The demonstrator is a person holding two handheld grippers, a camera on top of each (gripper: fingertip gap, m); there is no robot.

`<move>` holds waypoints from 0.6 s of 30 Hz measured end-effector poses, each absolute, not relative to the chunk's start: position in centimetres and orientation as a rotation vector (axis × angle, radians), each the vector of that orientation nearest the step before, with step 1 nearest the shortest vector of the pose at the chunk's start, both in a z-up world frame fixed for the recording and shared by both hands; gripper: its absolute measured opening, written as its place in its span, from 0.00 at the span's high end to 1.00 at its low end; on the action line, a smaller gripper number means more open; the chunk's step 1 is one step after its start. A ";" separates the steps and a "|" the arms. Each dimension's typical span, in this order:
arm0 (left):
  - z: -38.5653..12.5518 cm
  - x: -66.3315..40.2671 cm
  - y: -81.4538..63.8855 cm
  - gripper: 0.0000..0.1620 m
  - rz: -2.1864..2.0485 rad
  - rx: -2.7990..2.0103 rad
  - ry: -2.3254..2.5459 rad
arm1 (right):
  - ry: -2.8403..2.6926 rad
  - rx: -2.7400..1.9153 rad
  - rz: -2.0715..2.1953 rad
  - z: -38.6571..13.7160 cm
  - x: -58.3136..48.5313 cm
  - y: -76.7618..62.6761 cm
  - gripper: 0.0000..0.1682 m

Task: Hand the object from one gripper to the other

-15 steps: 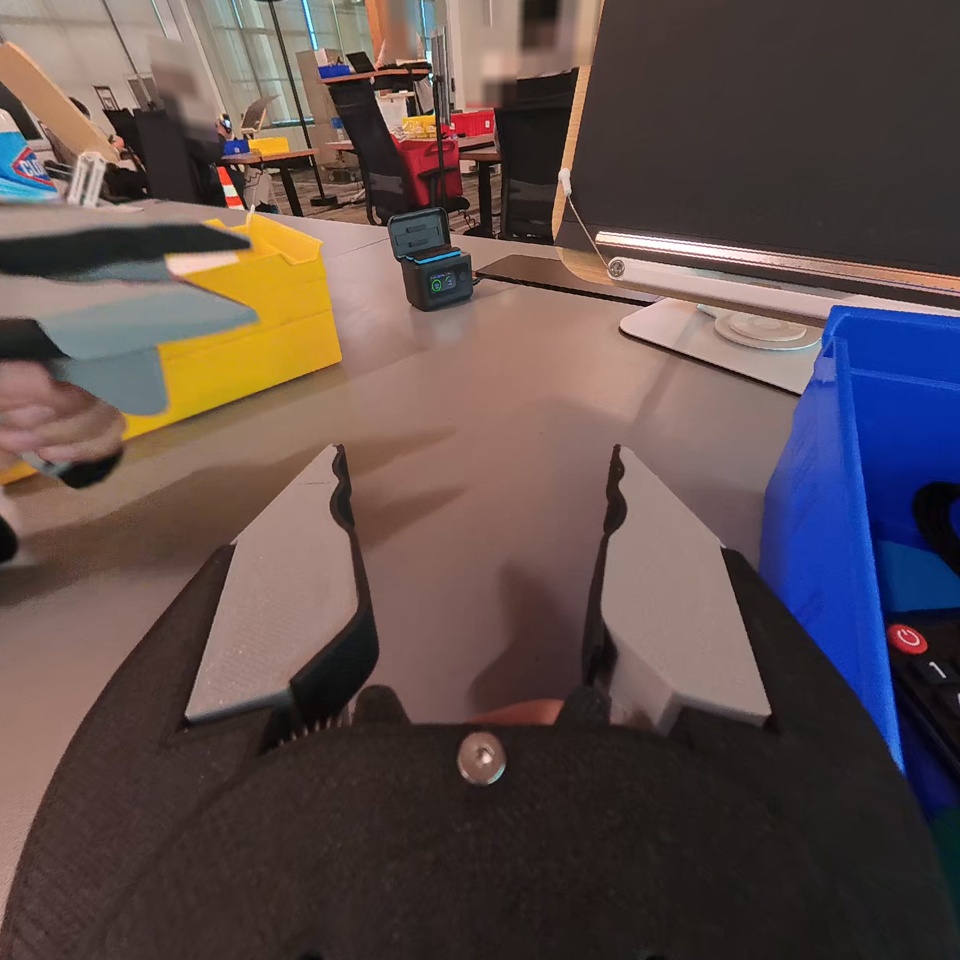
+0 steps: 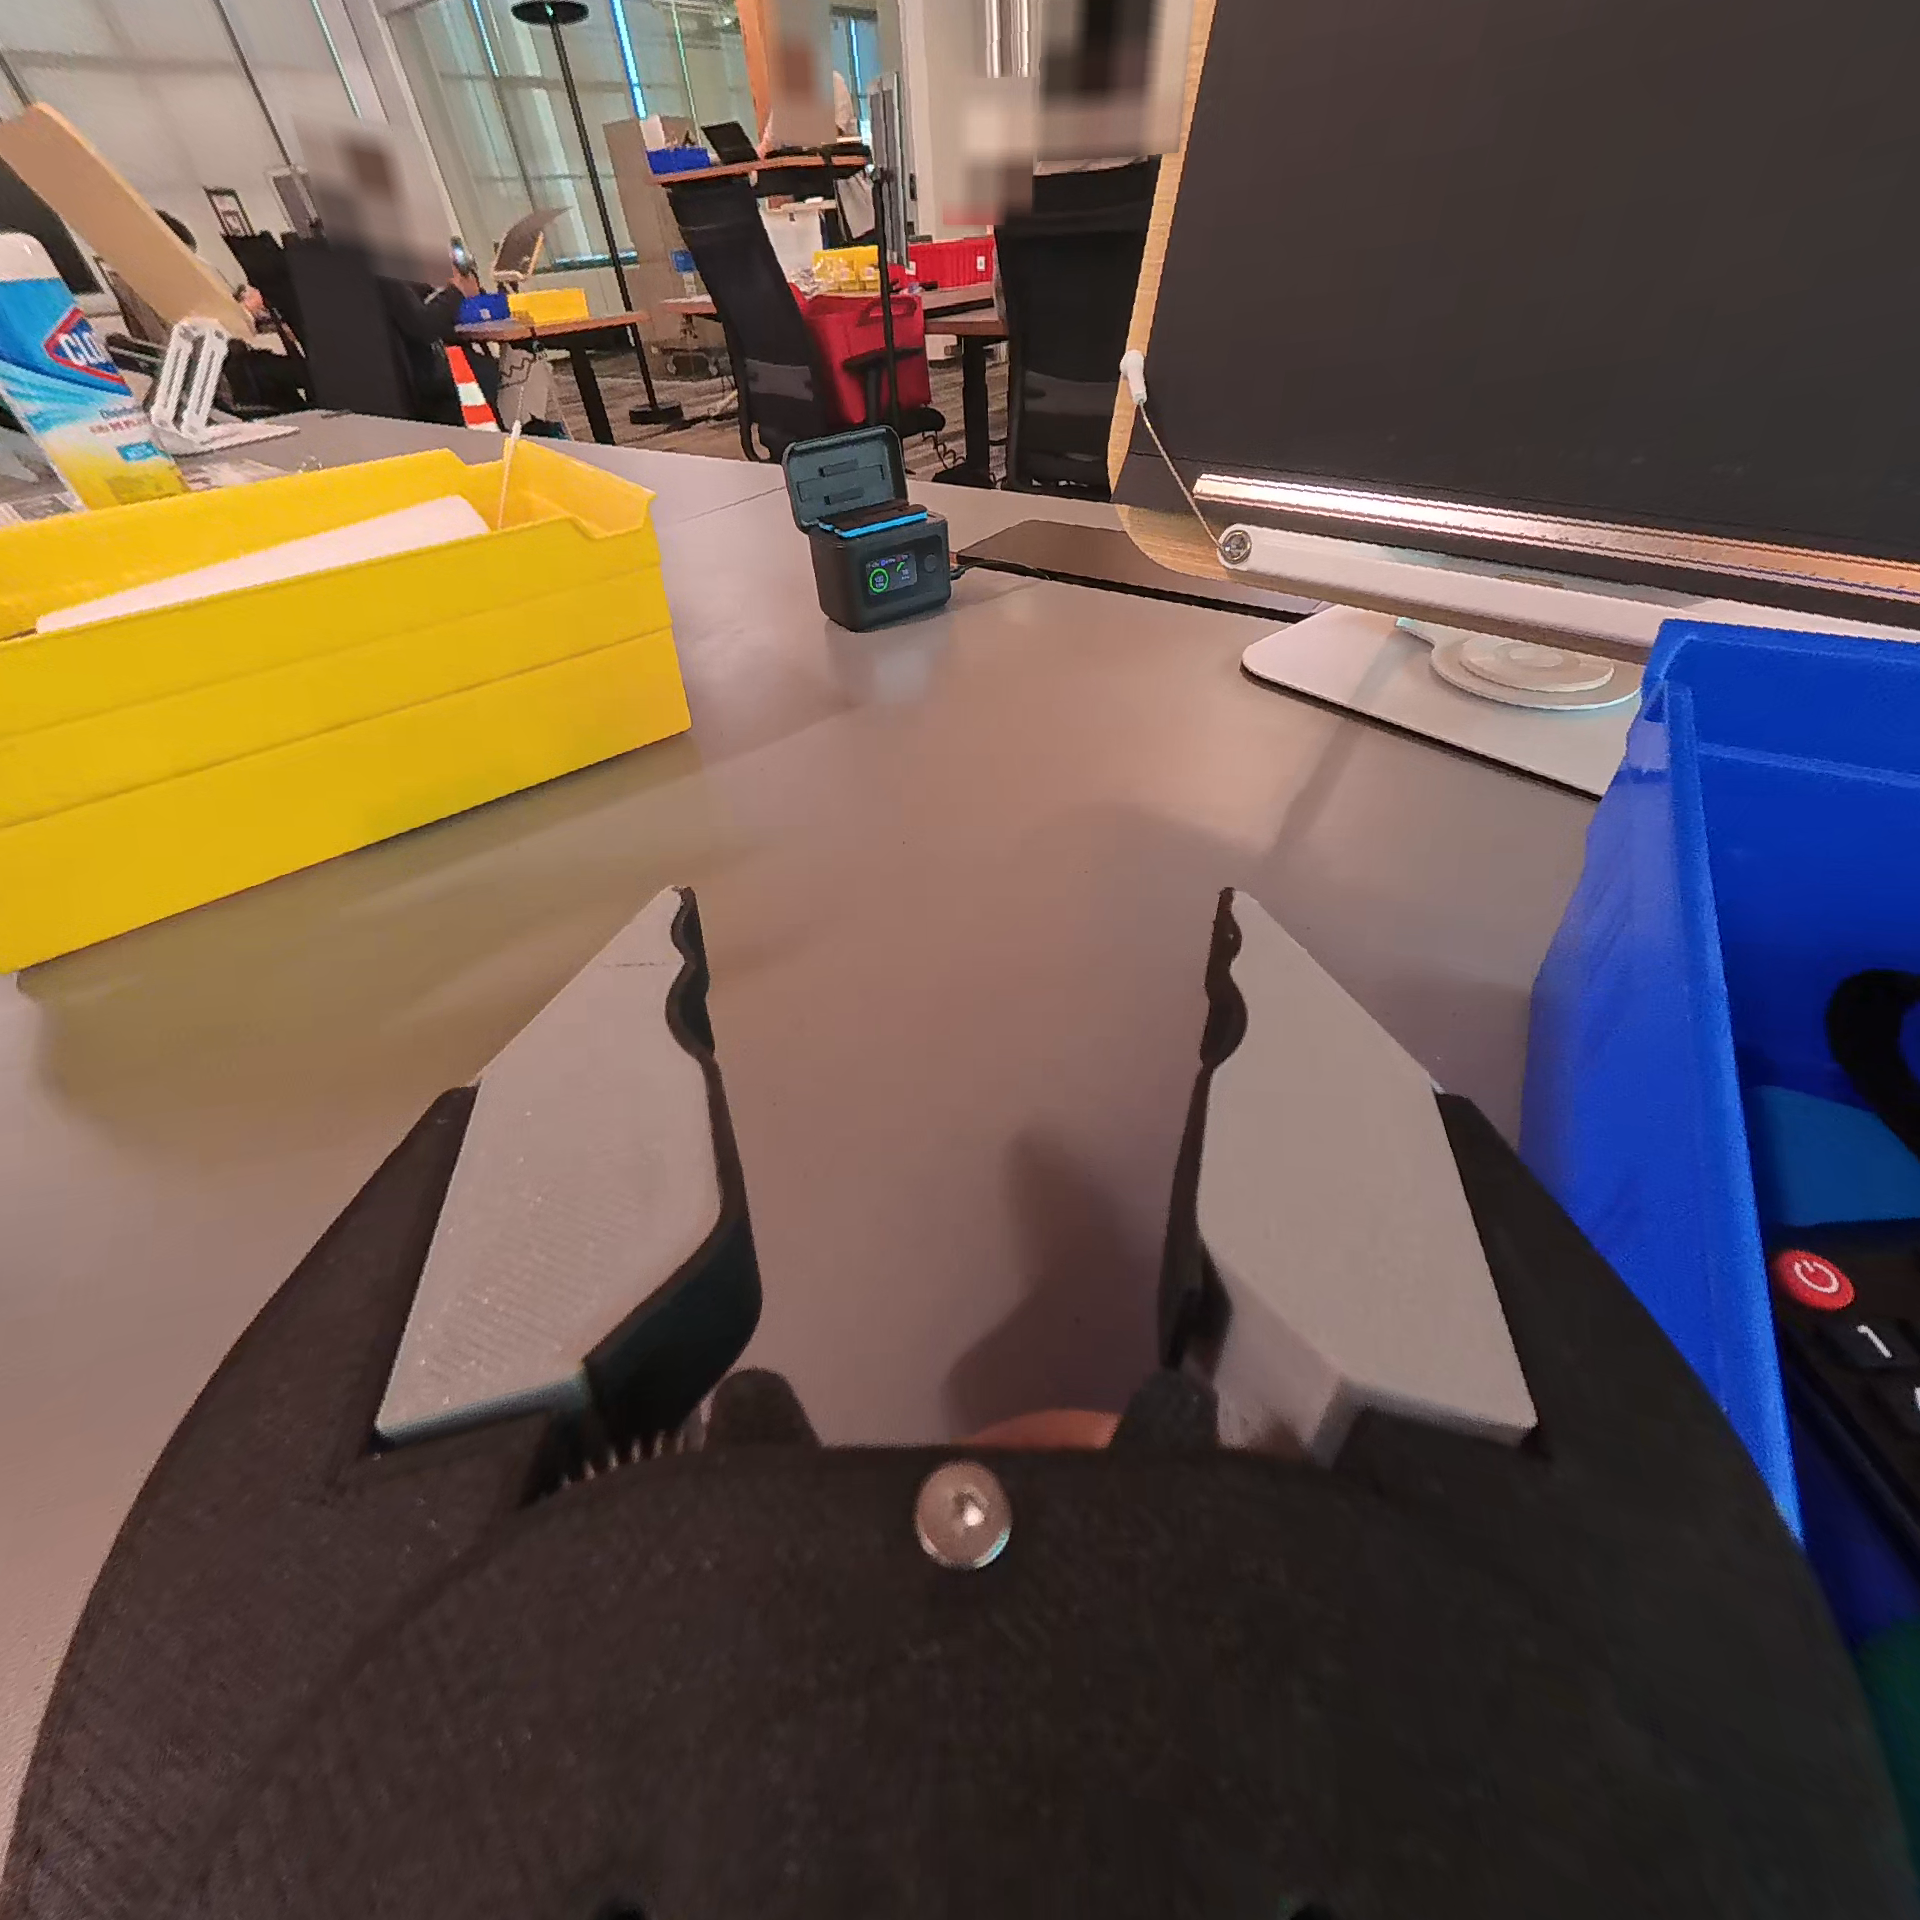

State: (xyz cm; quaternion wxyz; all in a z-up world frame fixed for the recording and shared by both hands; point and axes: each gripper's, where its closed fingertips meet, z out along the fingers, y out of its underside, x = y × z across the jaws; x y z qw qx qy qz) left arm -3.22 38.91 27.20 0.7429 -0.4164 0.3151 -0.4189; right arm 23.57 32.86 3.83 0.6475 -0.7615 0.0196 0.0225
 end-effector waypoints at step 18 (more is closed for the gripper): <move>20.0 -5.2 52.7 0.72 -0.363 -1.256 0.511 | 0.037 -1.729 0.067 3.9 23.4 32.8 0.44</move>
